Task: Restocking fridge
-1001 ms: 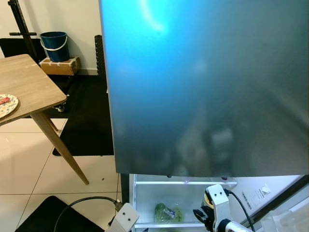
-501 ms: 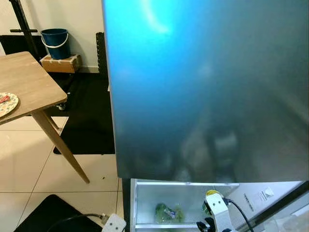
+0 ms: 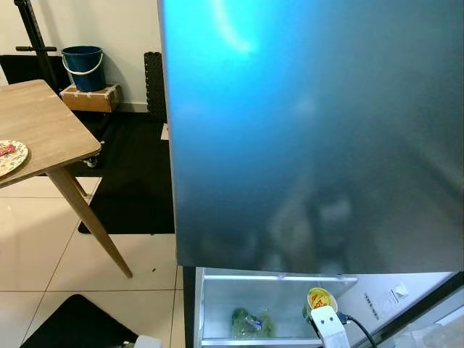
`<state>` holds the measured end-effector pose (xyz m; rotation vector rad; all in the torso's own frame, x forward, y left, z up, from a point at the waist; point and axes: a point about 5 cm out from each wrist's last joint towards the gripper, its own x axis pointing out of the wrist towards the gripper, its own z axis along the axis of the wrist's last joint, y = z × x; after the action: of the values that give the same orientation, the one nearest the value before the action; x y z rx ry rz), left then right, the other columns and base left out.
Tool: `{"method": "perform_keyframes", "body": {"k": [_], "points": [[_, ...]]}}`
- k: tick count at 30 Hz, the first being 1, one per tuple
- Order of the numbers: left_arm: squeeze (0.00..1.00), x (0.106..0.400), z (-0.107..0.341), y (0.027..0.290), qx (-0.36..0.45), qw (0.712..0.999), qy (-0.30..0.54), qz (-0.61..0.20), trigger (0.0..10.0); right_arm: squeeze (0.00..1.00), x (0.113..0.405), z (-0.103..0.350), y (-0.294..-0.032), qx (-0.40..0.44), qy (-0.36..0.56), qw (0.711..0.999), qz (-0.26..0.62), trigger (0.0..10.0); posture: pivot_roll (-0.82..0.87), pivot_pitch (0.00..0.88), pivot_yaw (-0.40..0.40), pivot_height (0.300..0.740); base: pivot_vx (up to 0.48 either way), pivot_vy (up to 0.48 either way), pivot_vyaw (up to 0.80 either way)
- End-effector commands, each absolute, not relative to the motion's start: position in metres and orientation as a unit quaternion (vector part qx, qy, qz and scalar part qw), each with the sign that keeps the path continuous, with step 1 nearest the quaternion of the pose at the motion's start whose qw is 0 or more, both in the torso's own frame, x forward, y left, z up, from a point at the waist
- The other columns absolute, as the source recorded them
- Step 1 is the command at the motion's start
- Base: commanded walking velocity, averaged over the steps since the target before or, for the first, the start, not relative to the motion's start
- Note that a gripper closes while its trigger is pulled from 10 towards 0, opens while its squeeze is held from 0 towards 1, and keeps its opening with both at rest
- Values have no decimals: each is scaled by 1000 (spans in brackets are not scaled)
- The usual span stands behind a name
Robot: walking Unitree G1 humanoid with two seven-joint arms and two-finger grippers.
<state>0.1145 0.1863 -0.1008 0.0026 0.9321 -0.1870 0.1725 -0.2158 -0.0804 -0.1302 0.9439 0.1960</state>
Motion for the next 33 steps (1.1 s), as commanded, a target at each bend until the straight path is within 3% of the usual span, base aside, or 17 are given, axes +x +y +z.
{"method": "perform_keyframes", "body": {"k": [1,10,17,33], "points": [[0,92,-108,197,-1,868,493,-64,10000,0,164,-85,-218,-59,472,876,80,10000,2,0,-82,740,0,0,0],[0,97,-109,198,11,856,514,-57,10000,0,159,-89,-213,-55,496,864,59,10000,17,0,-80,740,0,0,0],[0,113,-108,178,11,856,512,-77,10000,0,163,-91,-198,-94,507,851,100,10000,60,0,-94,740,0,0,0],[0,107,-113,162,7,839,537,-84,10000,0,166,-91,-192,-113,511,843,129,10000,56,0,-114,740,0,0,0]]}}
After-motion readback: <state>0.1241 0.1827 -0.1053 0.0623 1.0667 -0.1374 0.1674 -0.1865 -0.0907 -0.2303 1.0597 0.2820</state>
